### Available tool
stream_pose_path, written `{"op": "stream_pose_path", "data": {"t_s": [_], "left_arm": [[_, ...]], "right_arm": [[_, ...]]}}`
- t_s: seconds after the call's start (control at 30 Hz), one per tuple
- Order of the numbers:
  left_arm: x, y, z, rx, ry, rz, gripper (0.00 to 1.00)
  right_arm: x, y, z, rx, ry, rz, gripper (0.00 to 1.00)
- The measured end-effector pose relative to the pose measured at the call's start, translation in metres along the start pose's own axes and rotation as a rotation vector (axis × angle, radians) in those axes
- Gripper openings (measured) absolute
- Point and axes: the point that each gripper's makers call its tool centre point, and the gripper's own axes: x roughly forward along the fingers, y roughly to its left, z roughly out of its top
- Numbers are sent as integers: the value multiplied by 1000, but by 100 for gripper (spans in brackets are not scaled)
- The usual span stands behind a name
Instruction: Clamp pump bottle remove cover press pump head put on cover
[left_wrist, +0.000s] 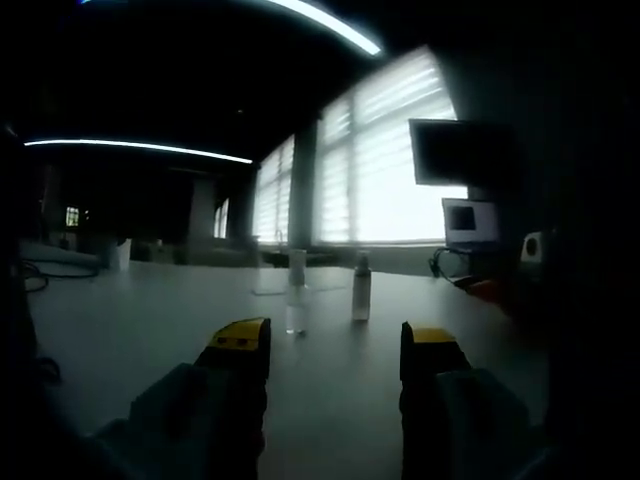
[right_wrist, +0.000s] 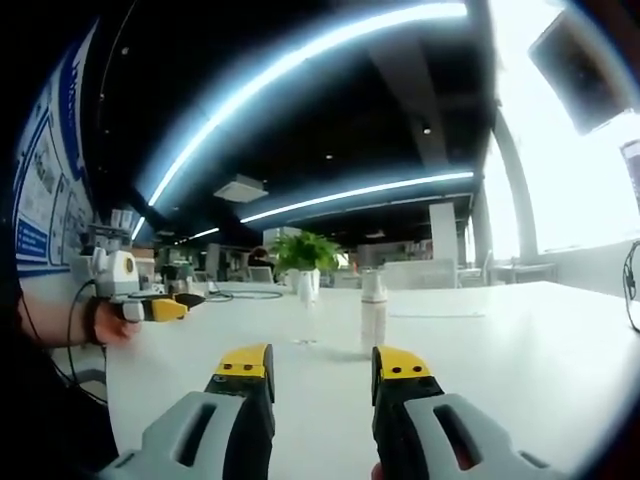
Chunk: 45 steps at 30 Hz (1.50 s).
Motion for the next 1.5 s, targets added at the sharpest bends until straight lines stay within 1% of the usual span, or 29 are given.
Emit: {"op": "stream_pose_path", "data": {"t_s": [0.2, 0.3, 0.4, 0.57, 0.8, 0.9, 1.03, 1.17, 1.33, 1.5], "left_arm": [[1, -3, 0, -7, 4, 7, 43], [0, -6, 0, -4, 9, 10, 43], [-1, -18, 2, 8, 11, 7, 43], [1, -24, 2, 16, 20, 12, 43], [-2, -22, 7, 6, 2, 22, 44], [-2, -25, 9, 9, -3, 24, 46], [-2, -23, 10, 3, -6, 31, 48], [-2, -29, 12, -5, -10, 33, 48], [-1, -32, 10, 6, 2, 20, 47], [-1, -30, 11, -7, -5, 17, 47]], "right_arm": [[1, 0, -2, -5, 9, 4, 34], [0, -1, 0, -3, 1, -4, 34], [-2, -1, 1, -13, -6, -8, 34], [-1, -6, 0, -2, -8, -6, 34], [-1, -7, -2, -12, -1, -6, 34], [-1, -8, -2, -13, -3, -9, 34], [-1, -8, -3, -15, 0, -8, 34], [1, -8, -5, -16, 7, -3, 34], [1, -8, -6, -19, 14, -6, 34], [3, -7, -9, -37, 30, -3, 34]]}}
